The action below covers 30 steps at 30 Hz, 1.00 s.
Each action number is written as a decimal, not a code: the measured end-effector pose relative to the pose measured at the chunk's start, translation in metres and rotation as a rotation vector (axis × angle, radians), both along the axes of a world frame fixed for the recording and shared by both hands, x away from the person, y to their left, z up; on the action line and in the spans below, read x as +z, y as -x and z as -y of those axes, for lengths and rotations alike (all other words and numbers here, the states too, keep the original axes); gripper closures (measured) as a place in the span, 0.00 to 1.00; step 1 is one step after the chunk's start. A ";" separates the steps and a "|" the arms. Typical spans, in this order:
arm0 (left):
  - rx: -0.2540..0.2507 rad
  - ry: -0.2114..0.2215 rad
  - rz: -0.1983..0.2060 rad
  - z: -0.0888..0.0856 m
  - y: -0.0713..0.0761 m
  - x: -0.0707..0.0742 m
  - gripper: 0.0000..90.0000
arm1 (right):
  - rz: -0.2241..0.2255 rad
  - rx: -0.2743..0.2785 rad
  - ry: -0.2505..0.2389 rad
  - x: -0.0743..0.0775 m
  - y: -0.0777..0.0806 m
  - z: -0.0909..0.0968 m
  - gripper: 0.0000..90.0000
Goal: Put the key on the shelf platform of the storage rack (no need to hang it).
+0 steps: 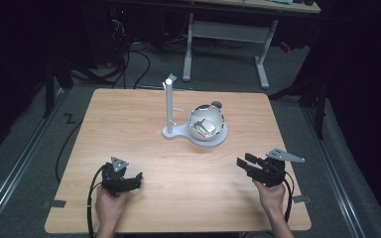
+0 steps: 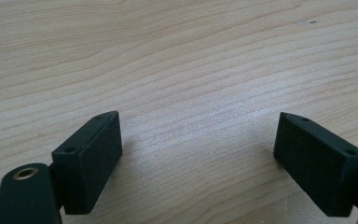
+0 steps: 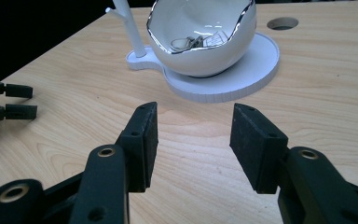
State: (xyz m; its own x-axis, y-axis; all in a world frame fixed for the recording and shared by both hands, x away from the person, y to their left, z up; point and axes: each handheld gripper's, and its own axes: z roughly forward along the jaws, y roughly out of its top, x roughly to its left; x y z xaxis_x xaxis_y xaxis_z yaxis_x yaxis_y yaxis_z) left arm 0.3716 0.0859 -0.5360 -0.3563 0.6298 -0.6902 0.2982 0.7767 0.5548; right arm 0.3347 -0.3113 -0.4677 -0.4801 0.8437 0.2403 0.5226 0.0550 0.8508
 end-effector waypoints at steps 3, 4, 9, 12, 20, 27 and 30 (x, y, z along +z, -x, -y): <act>-0.001 -0.001 0.000 0.000 0.000 0.000 0.17 | 0.001 -0.001 0.005 -0.003 0.001 -0.002 0.58; 0.000 0.001 0.000 0.000 0.000 0.000 0.17 | -0.001 -0.001 0.001 -0.004 0.001 -0.003 0.58; 0.000 0.000 0.000 0.000 0.000 0.000 0.17 | -0.018 0.005 0.001 -0.011 0.001 -0.008 0.58; 0.004 0.000 -0.001 0.000 0.000 0.000 0.17 | -0.020 0.008 0.005 -0.014 0.002 -0.011 0.58; 0.003 -0.001 0.000 0.000 0.000 0.000 0.17 | -0.036 0.014 0.029 -0.023 0.001 -0.019 0.58; 0.004 0.001 -0.001 0.000 0.000 0.000 0.17 | -0.059 0.022 0.050 -0.033 0.000 -0.024 0.58; 0.004 0.000 -0.001 0.000 0.000 0.000 0.17 | -0.063 0.022 0.069 -0.036 0.000 -0.027 0.58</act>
State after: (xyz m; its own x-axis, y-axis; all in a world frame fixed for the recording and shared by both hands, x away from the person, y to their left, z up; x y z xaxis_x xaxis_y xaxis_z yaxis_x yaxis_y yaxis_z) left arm 0.3715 0.0857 -0.5359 -0.3593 0.6282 -0.6901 0.2956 0.7780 0.5543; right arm 0.3351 -0.2847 -0.5037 -0.4842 0.8488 0.2123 0.5731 0.1244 0.8100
